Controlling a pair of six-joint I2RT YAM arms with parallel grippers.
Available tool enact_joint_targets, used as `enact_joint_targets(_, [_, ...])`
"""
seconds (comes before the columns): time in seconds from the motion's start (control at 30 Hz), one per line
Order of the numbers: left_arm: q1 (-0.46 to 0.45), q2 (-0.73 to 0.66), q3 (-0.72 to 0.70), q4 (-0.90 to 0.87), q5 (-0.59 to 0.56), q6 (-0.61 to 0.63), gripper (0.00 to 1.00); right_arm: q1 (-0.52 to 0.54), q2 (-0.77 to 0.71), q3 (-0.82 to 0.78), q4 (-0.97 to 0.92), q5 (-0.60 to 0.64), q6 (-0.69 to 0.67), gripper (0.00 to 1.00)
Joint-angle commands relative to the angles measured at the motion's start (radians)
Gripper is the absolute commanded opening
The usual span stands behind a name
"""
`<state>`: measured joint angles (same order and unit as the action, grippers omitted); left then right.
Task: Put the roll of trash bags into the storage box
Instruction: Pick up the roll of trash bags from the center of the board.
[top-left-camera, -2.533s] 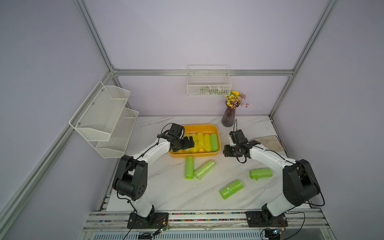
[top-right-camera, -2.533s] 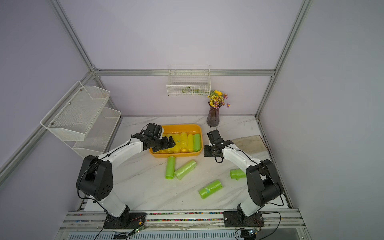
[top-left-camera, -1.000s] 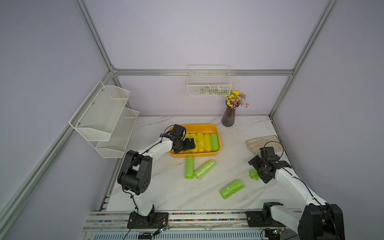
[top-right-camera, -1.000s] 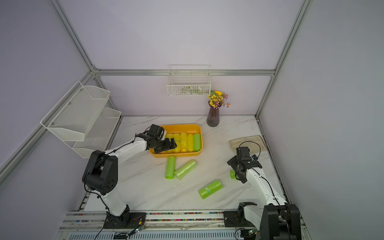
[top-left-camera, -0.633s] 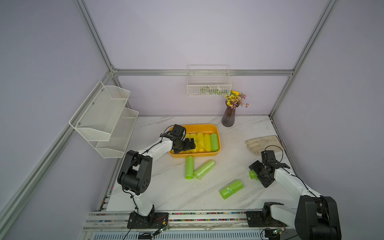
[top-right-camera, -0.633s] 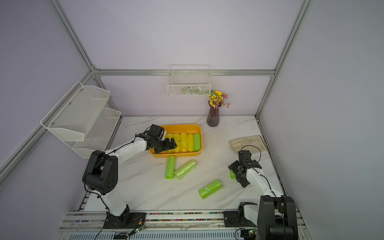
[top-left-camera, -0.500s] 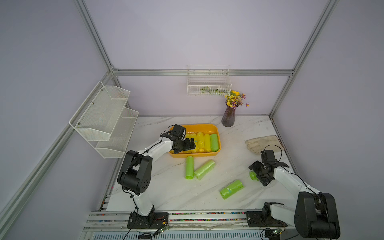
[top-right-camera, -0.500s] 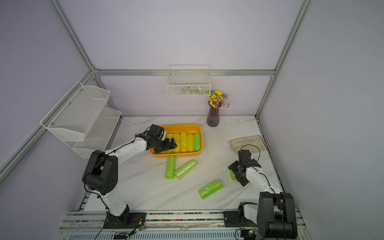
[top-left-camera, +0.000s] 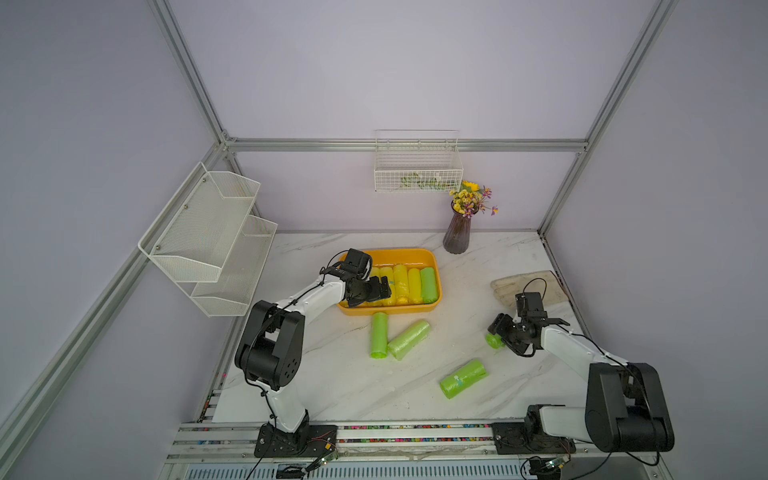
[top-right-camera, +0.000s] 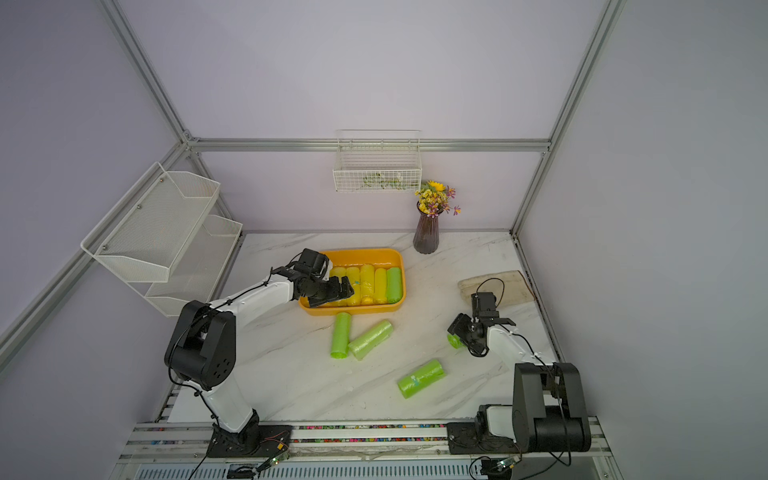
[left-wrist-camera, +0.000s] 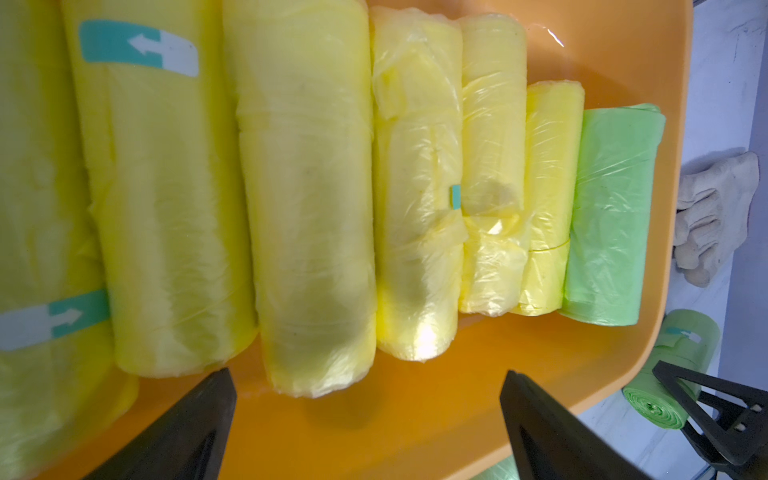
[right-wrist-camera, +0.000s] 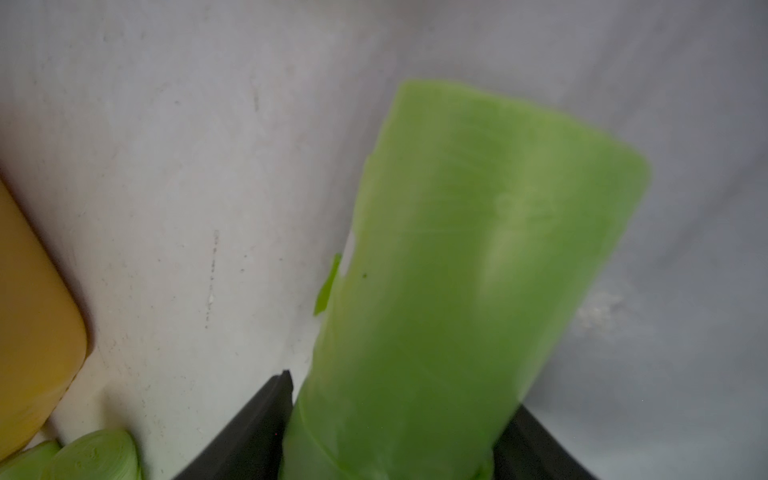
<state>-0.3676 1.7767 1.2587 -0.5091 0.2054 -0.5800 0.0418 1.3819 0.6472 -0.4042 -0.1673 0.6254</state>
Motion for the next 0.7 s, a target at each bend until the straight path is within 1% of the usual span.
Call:
enact_joint_targets(0.0, [-0.002, -0.003, 0.044, 0.027, 0.009, 0.014, 1.0, 0.128, 0.111, 0.055, -0.008, -0.026, -0.106, 0.71])
enact_joint_targets(0.07, [-0.001, -0.009, 0.041, 0.025, 0.007, 0.015, 1.0, 0.194, 0.152, 0.101, -0.024, 0.0, -0.136, 0.69])
enact_joint_targets(0.1, [-0.002, -0.014, 0.041, 0.024, 0.004, 0.016, 1.0, 0.223, 0.199, 0.124, -0.032, 0.008, -0.151, 0.68])
enact_joint_targets(0.2, [-0.002, -0.023, 0.036, 0.018, -0.006, 0.017, 1.0, 0.279, 0.254, 0.179, -0.06, 0.015, -0.209, 0.68])
enact_joint_targets(0.3, [-0.003, -0.022, 0.039, 0.013, -0.006, 0.018, 1.0, 0.324, 0.299, 0.234, -0.12, 0.073, -0.26, 0.68])
enact_joint_targets(0.43, [-0.002, -0.02, 0.047, 0.011, -0.005, 0.017, 1.0, 0.341, 0.325, 0.273, -0.172, 0.147, -0.289, 0.68])
enact_joint_targets(0.57, [-0.002, -0.027, 0.05, 0.008, -0.006, 0.018, 1.0, 0.341, 0.31, 0.274, -0.163, 0.126, -0.292, 0.68])
enact_joint_targets(0.67, [-0.002, -0.027, 0.051, 0.006, -0.008, 0.017, 1.0, 0.342, 0.305, 0.283, -0.15, 0.109, -0.281, 0.75])
